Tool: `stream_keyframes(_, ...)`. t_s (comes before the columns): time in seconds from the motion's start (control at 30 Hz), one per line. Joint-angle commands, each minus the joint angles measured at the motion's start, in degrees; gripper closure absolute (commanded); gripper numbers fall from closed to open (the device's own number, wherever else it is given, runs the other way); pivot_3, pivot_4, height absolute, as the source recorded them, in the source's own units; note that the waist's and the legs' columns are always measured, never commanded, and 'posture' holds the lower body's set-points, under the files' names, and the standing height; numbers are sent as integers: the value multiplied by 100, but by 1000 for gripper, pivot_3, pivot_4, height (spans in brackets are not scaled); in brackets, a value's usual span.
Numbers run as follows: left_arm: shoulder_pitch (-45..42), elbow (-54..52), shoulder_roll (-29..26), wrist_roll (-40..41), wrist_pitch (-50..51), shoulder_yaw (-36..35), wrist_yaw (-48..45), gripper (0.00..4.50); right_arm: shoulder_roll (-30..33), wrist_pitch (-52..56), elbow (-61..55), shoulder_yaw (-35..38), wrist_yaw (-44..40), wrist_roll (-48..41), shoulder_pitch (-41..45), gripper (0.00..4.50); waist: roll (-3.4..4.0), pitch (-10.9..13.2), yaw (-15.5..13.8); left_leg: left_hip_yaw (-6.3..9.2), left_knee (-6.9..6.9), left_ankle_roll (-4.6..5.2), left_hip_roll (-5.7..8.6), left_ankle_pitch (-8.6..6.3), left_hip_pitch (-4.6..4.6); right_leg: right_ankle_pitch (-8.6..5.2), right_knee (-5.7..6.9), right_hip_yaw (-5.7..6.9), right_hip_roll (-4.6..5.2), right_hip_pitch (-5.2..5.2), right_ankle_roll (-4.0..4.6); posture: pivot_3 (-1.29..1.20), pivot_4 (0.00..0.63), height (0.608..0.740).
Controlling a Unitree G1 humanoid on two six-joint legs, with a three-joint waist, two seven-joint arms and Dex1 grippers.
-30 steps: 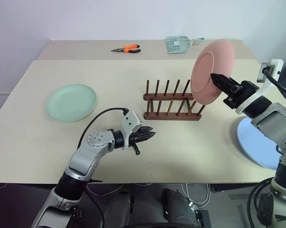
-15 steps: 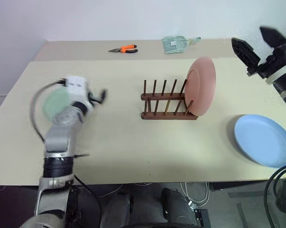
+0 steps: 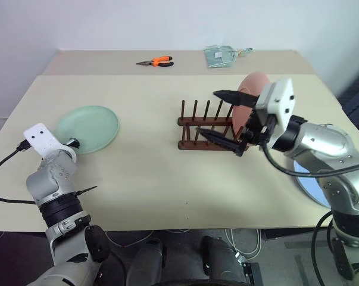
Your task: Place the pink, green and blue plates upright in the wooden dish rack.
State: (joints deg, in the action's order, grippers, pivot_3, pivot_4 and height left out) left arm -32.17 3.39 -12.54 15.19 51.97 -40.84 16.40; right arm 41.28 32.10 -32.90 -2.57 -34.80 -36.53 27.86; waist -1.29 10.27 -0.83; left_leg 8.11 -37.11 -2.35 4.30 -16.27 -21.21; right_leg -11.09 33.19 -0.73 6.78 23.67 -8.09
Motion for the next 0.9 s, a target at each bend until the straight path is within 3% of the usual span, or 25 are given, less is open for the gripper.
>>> stream_keyframes(0.03,-24,-224,194,496,-46,18,-322,2328,-16,-127,16,-308,66,642,-48,0,-1,0,-23,0,0,-2,0,1,0,0,0,0,0,0,1,0,150,740)
stream_keyframes(0.17,-16,-479,172,385,-718,544,-676,4369,57,-452,351,-873,7,1689,89,0,-17,-1,-10,1,-5,-4,4,2,-4,1,-1,1,0,0,2,0,150,740)
stream_keyframes(0.43,-208,-1545,298,261,-2080,2229,-1646,4446,-444,-1246,823,-1463,3,3019,937,0,-18,-1,4,-9,4,-12,0,7,-13,11,-2,-4,-2,18,17,0,150,740)
stream_keyframes(0.6,-546,-1940,447,493,-1999,2641,-1814,4446,-568,-2040,1486,-1943,-41,4047,1387,0,-18,-1,33,-9,4,-11,-1,8,-12,11,-4,-4,-3,17,17,0,150,740)
stream_keyframes(0.83,-906,-2367,699,889,-1472,2876,-1635,4446,-711,-2741,2063,-2191,-40,4981,1391,0,-19,-1,30,-10,5,-22,-1,15,-13,11,-3,-6,-6,20,17,0,150,740)
stream_keyframes(0.9,-915,-2449,754,957,-1341,2905,-1575,4500,-747,-2826,2190,-2168,7,5201,1396,566,-19,-1,30,-10,5,-21,-1,14,-13,11,-2,-6,-6,19,17,0,150,740)
